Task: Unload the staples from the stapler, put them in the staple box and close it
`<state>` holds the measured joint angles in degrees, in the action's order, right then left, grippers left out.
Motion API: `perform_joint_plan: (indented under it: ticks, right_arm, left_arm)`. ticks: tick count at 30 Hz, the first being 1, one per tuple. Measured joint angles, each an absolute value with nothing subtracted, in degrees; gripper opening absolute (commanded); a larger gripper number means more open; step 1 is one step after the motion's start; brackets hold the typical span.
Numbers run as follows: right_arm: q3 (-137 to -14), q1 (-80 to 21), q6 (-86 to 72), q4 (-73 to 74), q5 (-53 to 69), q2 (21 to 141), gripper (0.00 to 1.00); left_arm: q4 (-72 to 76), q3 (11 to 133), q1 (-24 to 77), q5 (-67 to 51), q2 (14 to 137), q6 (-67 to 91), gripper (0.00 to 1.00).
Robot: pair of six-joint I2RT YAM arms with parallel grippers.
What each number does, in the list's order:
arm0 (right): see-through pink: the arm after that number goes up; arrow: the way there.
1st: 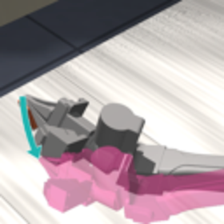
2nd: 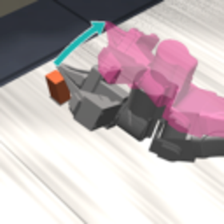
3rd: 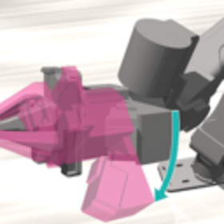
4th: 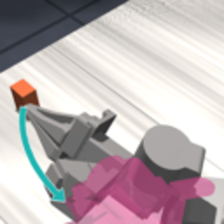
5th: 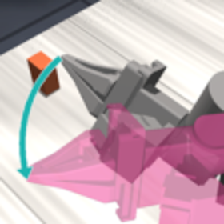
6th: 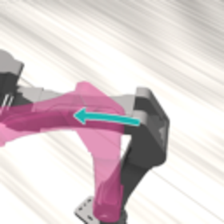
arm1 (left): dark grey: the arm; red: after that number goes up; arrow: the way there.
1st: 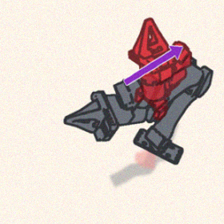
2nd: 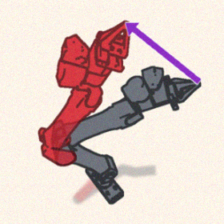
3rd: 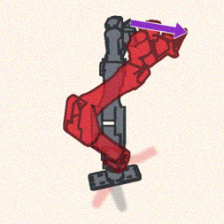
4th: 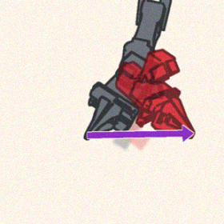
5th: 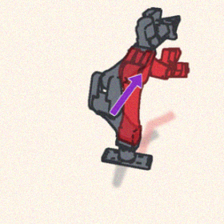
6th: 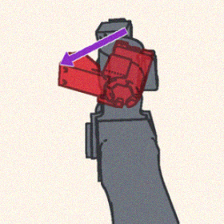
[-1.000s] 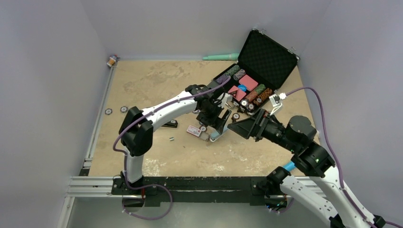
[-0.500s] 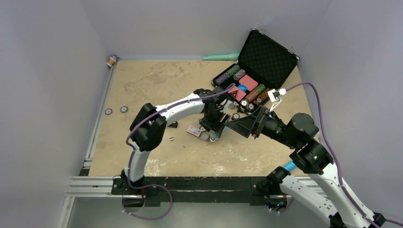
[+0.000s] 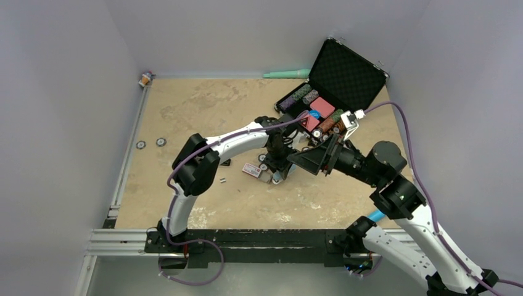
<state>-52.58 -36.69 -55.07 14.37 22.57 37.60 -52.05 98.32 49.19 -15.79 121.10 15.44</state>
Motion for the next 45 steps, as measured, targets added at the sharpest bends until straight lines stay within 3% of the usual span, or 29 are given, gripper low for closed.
perform_joint_plan:
  ticks: [7,11,15,17,28,45]
  right_arm:
    - [-52.5,-36.7,-55.0,12.9,23.7,39.5,0.99]
    - [-52.2,-36.7,-55.1,11.9,23.9,40.3,0.99]
    - [-52.0,-36.7,-55.1,11.4,24.2,40.7,0.99]
    - [-52.0,-36.7,-55.1,10.9,24.6,40.9,0.99]
    - [-52.0,-36.7,-54.9,9.8,25.1,44.0,0.99]
    - [-54.4,-36.7,-52.9,8.2,22.1,44.6,0.99]
  left_arm:
    - [-53.1,98.6,49.9,-14.6,122.1,15.4,0.5]
    - [-53.8,98.6,50.1,-13.9,122.7,15.4,0.37]
    - [-54.5,99.4,50.3,-13.8,123.3,15.4,0.07]
    - [-54.9,100.0,50.4,-13.7,123.6,15.4,0.0]
    - [-56.0,101.5,50.6,-19.6,121.9,18.7,0.0]
    - [-62.1,100.1,45.4,-26.2,105.5,23.0,0.0]
